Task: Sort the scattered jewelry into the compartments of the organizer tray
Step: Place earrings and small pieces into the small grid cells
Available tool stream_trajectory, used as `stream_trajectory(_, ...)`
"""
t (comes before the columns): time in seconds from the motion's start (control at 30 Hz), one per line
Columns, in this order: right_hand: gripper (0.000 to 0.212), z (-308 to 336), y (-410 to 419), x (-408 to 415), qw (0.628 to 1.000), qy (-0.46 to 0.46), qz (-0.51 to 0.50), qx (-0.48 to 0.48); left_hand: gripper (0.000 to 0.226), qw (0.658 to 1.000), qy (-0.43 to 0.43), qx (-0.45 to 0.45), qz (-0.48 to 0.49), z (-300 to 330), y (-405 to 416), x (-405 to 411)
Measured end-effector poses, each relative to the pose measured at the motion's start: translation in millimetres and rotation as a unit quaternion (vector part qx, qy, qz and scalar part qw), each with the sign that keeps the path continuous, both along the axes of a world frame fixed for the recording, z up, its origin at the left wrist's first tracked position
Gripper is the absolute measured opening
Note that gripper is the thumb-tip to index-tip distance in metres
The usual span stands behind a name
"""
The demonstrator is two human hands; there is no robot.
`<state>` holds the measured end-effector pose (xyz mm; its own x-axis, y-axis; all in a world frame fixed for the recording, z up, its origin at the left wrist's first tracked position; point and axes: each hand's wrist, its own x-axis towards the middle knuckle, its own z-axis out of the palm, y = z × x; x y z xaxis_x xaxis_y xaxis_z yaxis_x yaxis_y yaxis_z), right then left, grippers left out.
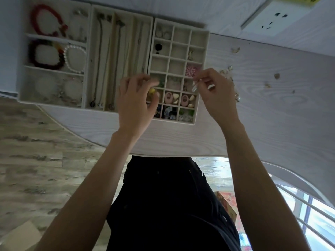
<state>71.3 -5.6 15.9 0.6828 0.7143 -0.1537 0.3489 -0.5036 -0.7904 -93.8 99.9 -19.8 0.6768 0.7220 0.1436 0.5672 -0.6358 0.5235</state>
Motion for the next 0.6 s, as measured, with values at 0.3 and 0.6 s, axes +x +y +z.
stream_trajectory(0.3,0.02,-10,-3,7,0.996,-0.066,0.05,-0.04,0.021,0.998,-0.009,-0.012,-0.063,0,-13,25)
stream_trajectory(0.6,0.012,-8,-13,5,0.951,-0.3,-0.003,-0.072,0.021,0.989,0.01,0.027,-0.144,-3,-5,43)
